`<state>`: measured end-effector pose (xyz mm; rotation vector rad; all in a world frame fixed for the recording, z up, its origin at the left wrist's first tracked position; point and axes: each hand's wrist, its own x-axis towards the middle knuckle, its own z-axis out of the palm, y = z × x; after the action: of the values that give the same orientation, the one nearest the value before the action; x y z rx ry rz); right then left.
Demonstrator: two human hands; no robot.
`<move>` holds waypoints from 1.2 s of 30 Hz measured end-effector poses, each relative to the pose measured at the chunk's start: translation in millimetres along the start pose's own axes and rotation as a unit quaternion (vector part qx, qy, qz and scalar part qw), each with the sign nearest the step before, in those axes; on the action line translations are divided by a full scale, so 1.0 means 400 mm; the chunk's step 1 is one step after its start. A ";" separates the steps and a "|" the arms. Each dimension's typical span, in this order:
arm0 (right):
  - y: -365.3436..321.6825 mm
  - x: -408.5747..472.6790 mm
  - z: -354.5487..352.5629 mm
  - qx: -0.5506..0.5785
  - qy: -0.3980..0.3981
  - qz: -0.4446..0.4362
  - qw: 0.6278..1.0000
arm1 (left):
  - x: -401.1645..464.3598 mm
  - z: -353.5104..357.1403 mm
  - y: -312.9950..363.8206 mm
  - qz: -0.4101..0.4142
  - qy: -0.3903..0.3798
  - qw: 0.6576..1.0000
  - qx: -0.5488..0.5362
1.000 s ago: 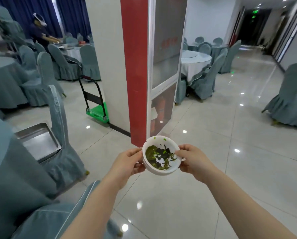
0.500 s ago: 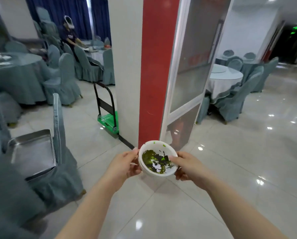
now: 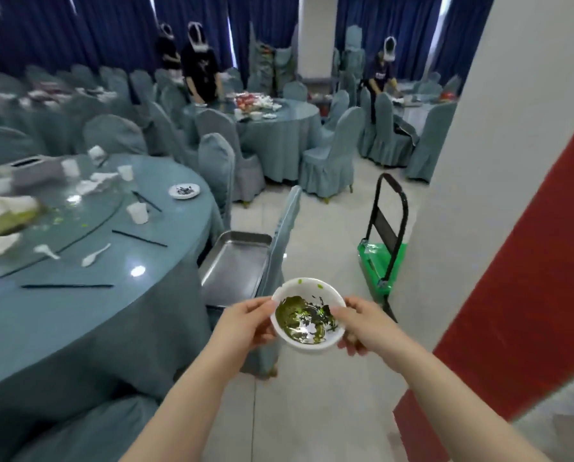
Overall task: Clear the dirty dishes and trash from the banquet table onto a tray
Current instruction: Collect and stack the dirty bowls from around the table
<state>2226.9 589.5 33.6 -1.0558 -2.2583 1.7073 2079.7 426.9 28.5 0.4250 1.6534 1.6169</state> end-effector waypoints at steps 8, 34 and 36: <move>-0.194 0.433 0.175 0.018 -0.037 -0.026 0.999 | 0.265 -0.239 0.089 0.033 0.131 0.989 -0.053; -0.416 1.640 0.747 0.064 -0.110 0.081 0.989 | 0.835 -0.877 0.144 -0.045 0.518 0.827 -0.212; -0.431 1.719 0.788 0.070 -0.083 0.094 0.990 | 0.862 -0.899 0.141 -0.051 0.538 0.810 -0.227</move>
<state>1481.2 721.0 -135.6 -1.1678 -2.1498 2.0673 1585.1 427.8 -53.5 -1.0051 1.8376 2.2526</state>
